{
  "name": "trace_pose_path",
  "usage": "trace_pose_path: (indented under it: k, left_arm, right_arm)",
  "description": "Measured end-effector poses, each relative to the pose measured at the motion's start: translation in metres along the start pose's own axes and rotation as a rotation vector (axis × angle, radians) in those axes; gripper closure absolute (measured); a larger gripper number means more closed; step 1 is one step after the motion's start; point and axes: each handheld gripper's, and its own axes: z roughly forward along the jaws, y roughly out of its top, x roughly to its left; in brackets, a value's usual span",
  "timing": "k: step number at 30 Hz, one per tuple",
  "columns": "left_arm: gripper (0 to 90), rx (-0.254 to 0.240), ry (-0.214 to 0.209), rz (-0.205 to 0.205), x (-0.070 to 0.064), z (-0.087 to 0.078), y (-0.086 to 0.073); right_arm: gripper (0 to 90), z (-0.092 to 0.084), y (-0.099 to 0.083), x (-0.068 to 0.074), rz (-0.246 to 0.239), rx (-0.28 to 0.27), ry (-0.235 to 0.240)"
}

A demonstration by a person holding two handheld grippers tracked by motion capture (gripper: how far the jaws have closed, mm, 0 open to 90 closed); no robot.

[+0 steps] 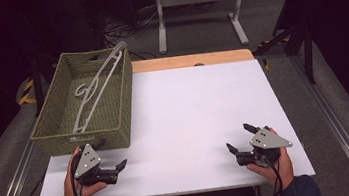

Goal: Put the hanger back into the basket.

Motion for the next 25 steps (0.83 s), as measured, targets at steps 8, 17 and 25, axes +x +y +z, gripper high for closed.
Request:
trace_pose_path:
  k: [8, 17, 25]
  left_arm:
    - [3.8, -0.009, -0.002, 0.001, 0.0002, -0.0022, 0.0005]
    - [3.8, 0.000, -0.007, -0.002, 0.0000, 0.0008, 0.0007]
    - [3.8, 0.003, -0.004, -0.001, 0.0009, 0.0022, 0.0010]
  right_arm:
    - [15.9, 0.0003, 0.0010, 0.0022, -0.009, 0.000, -0.002]
    - [15.9, -0.0006, 0.0001, 0.0001, -0.004, -0.002, -0.001]
    - [15.9, -0.0006, -0.0007, -0.0022, 0.002, -0.002, 0.001]
